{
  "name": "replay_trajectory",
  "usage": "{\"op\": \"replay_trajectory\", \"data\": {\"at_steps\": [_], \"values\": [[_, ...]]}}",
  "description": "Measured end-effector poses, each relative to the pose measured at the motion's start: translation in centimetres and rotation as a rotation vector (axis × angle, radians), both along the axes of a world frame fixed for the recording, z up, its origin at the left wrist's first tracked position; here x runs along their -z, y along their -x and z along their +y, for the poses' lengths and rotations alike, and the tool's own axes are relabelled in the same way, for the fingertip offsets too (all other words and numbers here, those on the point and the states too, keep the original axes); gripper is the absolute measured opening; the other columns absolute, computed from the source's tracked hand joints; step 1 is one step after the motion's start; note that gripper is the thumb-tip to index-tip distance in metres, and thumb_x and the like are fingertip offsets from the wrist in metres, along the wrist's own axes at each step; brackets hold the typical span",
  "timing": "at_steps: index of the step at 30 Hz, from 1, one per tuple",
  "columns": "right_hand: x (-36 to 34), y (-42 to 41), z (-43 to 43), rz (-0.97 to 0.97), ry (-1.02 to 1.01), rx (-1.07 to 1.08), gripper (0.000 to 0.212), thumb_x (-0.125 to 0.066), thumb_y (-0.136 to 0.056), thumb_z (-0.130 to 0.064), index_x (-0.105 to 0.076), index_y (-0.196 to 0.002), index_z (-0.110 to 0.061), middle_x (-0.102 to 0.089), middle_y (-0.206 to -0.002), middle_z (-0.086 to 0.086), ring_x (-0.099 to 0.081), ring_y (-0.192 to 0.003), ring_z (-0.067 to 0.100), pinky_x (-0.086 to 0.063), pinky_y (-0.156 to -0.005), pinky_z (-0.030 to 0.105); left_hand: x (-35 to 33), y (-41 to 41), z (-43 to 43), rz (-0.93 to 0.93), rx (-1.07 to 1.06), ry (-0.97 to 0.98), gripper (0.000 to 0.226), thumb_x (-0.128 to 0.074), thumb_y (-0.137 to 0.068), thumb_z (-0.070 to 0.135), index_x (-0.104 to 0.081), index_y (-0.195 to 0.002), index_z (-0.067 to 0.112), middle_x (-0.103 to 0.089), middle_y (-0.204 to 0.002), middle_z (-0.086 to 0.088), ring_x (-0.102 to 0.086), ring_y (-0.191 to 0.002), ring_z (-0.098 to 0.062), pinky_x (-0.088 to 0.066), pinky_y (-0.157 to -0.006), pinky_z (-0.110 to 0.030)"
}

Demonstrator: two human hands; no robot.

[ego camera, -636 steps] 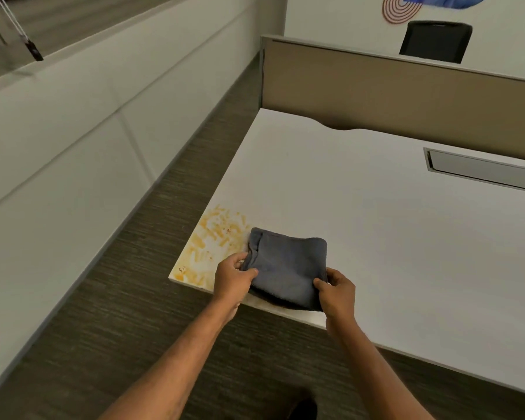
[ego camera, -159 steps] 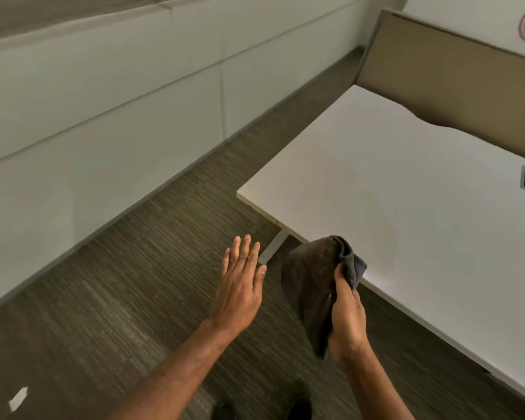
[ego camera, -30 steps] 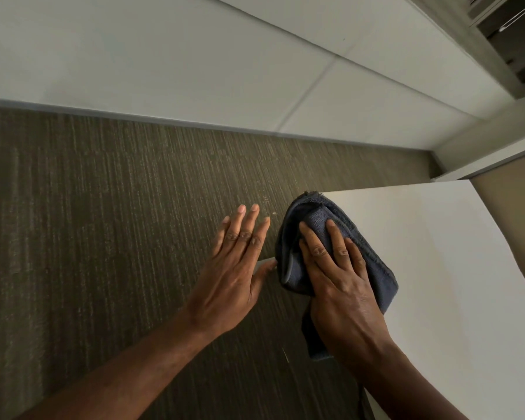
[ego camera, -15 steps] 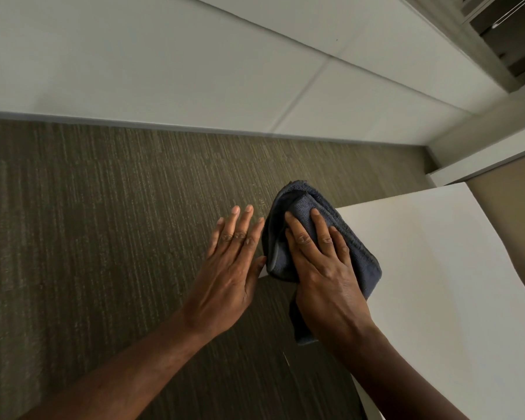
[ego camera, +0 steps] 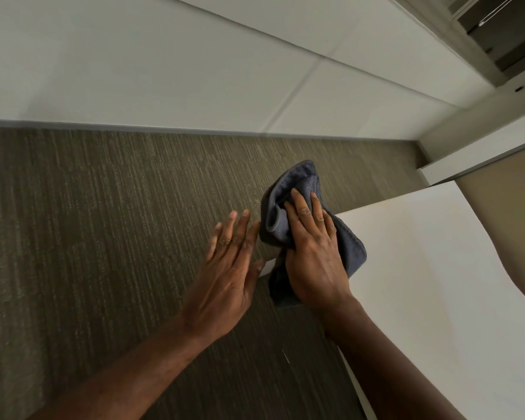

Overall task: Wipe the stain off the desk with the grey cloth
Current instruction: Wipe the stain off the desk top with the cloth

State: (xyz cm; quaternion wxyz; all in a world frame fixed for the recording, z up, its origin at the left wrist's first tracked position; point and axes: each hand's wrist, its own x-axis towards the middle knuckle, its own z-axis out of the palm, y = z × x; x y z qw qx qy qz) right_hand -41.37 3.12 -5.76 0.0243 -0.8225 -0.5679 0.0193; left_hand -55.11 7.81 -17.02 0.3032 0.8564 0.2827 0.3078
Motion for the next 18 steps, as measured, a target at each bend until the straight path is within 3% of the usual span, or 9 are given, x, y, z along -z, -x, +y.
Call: {"op": "replay_trajectory", "data": {"at_steps": [6,9,11,12,14,18], "values": [[-0.4,0.5,1.3,0.122,-0.087,0.148,0.065,-0.045,-0.096,-0.006,-0.029,-0.157,-0.019,-0.012,-0.168,-0.004,0.003,-0.156,0.018,0.002,-0.127,0.041,-0.7,0.9,-0.7,-0.014,0.044,0.029,0.062,-0.036,-0.109,0.029,-0.011,-0.163,0.009,-0.001,-0.173,-0.006,0.006,-0.160,-0.023,0.008,-0.129,-0.036],[-1.2,0.5,2.6,0.298,-0.218,0.310,0.060,-0.044,-0.098,-0.003,-0.032,-0.155,-0.017,-0.025,-0.165,0.005,-0.016,-0.154,0.024,-0.013,-0.126,0.045,-0.8,1.3,-0.9,-0.021,0.051,0.052,0.059,-0.033,-0.110,0.028,-0.014,-0.162,0.008,-0.003,-0.173,-0.008,0.005,-0.160,-0.024,0.003,-0.130,-0.040],[-2.3,0.1,3.2,0.479,-0.340,0.471,0.046,-0.043,-0.101,-0.006,-0.043,-0.147,-0.016,-0.051,-0.147,0.015,-0.049,-0.135,0.027,-0.042,-0.112,0.041,-0.8,1.6,-0.9,-0.031,0.051,0.059,0.059,-0.033,-0.110,0.028,-0.014,-0.162,0.008,-0.003,-0.173,-0.009,0.004,-0.160,-0.024,0.002,-0.130,-0.040],[-3.0,-0.2,3.2,0.564,-0.409,0.546,0.033,-0.044,-0.103,-0.009,-0.054,-0.133,-0.016,-0.062,-0.129,0.016,-0.062,-0.116,0.025,-0.053,-0.096,0.032,-0.8,1.7,-1.0,-0.036,0.054,0.058,0.059,-0.033,-0.110,0.028,-0.014,-0.162,0.008,-0.003,-0.173,-0.009,0.003,-0.160,-0.025,0.002,-0.130,-0.040],[-4.2,-0.8,2.5,0.756,-0.566,0.671,0.014,-0.046,-0.104,-0.017,-0.060,-0.105,-0.021,-0.068,-0.096,0.008,-0.067,-0.084,0.016,-0.055,-0.068,0.020,-0.8,1.9,-0.9,-0.039,0.063,0.060,0.059,-0.033,-0.110,0.029,-0.014,-0.162,0.007,-0.004,-0.173,-0.010,0.003,-0.160,-0.025,0.000,-0.130,-0.042],[-6.4,-2.1,-0.1,1.151,-0.967,0.868,0.008,-0.057,-0.100,-0.025,-0.063,-0.102,-0.018,-0.075,-0.071,-0.004,-0.073,-0.066,0.009,-0.059,-0.059,0.027,-1.4,1.9,-1.1,-0.017,0.085,0.065,0.060,-0.032,-0.109,0.031,-0.017,-0.161,0.006,-0.007,-0.172,-0.012,0.003,-0.160,-0.024,-0.003,-0.130,-0.045]]}}
